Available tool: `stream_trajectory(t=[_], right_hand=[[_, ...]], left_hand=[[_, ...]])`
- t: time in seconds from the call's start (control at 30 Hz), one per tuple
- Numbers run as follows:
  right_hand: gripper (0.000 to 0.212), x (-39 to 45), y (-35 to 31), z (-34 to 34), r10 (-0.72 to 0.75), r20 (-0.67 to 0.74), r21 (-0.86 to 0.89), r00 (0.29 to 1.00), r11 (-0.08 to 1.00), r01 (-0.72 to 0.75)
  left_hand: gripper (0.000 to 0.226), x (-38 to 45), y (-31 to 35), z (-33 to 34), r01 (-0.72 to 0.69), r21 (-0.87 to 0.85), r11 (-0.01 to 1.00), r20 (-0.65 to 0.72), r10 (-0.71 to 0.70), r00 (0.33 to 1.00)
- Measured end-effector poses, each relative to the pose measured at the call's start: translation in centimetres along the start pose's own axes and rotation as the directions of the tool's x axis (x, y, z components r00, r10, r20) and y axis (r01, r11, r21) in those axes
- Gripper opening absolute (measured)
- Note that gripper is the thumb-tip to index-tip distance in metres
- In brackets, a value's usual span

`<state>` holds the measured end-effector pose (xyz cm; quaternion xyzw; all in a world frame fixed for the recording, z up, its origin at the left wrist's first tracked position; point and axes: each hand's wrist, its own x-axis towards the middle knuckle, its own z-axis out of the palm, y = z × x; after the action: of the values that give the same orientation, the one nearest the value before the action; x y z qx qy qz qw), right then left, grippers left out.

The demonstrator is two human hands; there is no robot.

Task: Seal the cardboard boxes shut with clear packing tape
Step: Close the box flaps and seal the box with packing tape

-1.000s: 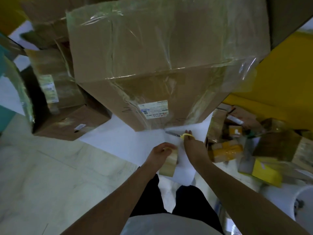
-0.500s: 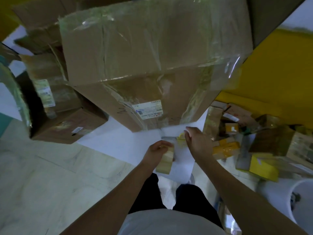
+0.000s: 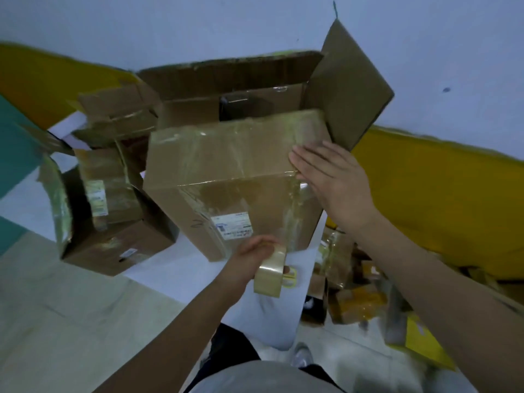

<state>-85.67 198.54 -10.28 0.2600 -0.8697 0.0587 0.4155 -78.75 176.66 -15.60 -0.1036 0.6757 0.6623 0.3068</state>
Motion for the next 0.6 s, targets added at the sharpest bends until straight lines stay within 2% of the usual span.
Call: stream_trajectory(t=[0.13, 0.27, 0.37, 0.47, 0.6], right_hand=[[0.033, -1.4, 0.2, 0.4, -0.052, 0.001, -0.002, 0.999, 0.999, 0.052], [0.043, -2.0, 0.5, 0.4, -0.121, 0.068, -0.074, 0.990, 0.989, 0.126], [0.056, -3.3, 1.1, 0.5, -0.192, 0.079, -0.184, 0.978, 0.962, 0.204], [0.067, -3.8, 2.1, 0.7, -0.261, 0.178, -0.310, 0.949, 0.900, 0.306], [0.067, -3.7, 1.8, 1.1, -0.214, 0.238, -0.363, 0.947, 0.885, 0.291]], left_hand=[[0.024, -1.6, 1.6, 0.9, -0.013, -0.036, 0.999, 0.030, 0.014, 0.999], [0.024, -2.7, 2.0, 1.4, -0.031, -0.063, 0.998, 0.032, 0.033, 0.999], [0.022, -3.8, 2.4, 1.6, -0.035, -0.098, 0.995, 0.033, 0.038, 0.999], [0.022, -4.6, 2.5, 1.5, -0.041, -0.126, 0.991, 0.028, 0.044, 0.999], [0.023, -5.8, 2.8, 1.1, -0.049, -0.157, 0.986, 0.030, 0.055, 0.998]])
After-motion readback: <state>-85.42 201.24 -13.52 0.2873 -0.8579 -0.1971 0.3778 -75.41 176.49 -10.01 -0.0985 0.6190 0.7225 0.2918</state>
